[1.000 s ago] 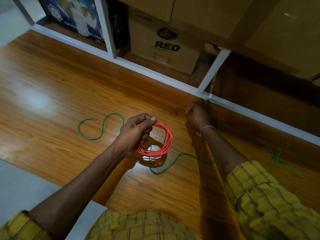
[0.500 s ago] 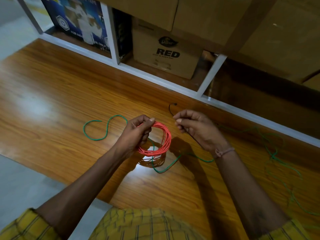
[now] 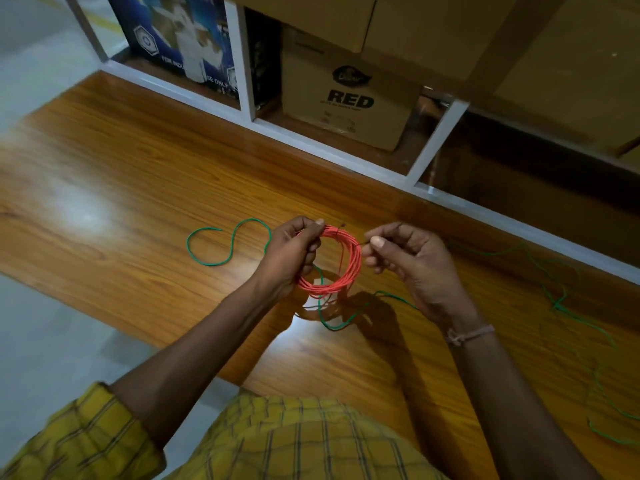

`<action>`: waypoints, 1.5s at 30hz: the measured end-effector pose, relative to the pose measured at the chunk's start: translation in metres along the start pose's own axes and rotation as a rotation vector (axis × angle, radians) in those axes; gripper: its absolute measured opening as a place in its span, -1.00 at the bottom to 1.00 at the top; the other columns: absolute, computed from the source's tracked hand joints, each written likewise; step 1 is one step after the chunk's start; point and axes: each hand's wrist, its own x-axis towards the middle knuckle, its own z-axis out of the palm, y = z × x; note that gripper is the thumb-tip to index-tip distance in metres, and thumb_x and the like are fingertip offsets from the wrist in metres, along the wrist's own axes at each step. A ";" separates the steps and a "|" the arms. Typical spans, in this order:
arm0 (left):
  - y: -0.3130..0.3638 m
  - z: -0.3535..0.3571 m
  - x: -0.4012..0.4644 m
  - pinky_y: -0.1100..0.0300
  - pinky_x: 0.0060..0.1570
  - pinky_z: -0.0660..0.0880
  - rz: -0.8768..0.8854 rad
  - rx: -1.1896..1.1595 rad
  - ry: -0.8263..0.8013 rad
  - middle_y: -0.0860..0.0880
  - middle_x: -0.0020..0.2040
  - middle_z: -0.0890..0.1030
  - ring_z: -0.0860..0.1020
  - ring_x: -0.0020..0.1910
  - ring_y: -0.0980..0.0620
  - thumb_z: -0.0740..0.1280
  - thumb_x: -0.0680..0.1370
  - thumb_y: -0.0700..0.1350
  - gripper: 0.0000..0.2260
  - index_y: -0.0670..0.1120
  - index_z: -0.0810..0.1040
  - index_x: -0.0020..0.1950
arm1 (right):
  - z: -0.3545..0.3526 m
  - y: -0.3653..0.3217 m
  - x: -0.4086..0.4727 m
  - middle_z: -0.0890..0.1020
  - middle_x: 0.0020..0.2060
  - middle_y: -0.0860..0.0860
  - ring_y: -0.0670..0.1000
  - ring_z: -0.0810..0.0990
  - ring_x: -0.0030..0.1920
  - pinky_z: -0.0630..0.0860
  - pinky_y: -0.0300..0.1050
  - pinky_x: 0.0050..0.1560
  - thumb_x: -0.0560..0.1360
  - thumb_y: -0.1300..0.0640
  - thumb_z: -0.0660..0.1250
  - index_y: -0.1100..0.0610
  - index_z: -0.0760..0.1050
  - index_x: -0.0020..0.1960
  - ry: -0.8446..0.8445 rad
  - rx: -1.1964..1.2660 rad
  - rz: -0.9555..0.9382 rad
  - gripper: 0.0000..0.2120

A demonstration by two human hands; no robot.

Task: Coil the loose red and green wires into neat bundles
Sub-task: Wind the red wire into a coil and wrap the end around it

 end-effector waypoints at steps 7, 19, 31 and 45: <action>0.003 0.012 -0.001 0.34 -0.59 0.15 0.000 0.037 0.024 0.03 -0.39 0.36 0.22 -0.54 0.15 0.36 0.71 -0.07 -0.69 0.00 0.43 -0.22 | 0.008 0.003 0.002 0.78 -0.13 0.16 0.13 0.76 -0.17 0.62 -0.10 -0.22 0.65 0.31 0.38 0.22 0.60 0.09 -0.055 -0.284 0.088 -0.95; 0.001 0.022 -0.006 0.28 -0.56 0.17 0.008 0.097 0.050 0.03 -0.40 0.39 0.25 -0.51 0.12 0.38 0.70 -0.06 -0.72 -0.03 0.46 -0.19 | 0.031 0.020 0.006 0.76 -0.24 0.00 0.00 0.64 -0.50 0.59 -0.11 -0.40 0.59 0.24 0.47 0.15 0.65 0.01 0.221 -0.523 0.000 -0.98; 0.004 0.022 -0.003 0.28 -0.54 0.18 0.027 0.128 0.017 -0.06 -0.42 0.44 0.22 -0.56 0.10 0.39 0.69 -0.01 -0.75 0.01 0.57 -0.18 | 0.040 0.032 -0.001 0.73 -0.32 -0.03 -0.09 0.67 -0.45 0.54 -0.25 -0.39 0.61 0.27 0.46 0.17 0.70 0.01 0.381 -0.453 -0.198 -0.95; 0.006 0.024 -0.007 0.28 -0.51 0.19 0.166 0.116 0.022 0.06 -0.48 0.47 0.25 -0.55 0.11 0.51 0.61 -0.14 -0.85 -0.17 0.76 0.13 | 0.029 0.020 0.001 0.72 0.00 0.02 0.00 0.71 0.03 0.66 0.05 0.01 0.65 0.16 0.43 0.06 0.70 0.11 0.466 -0.359 -0.261 -0.91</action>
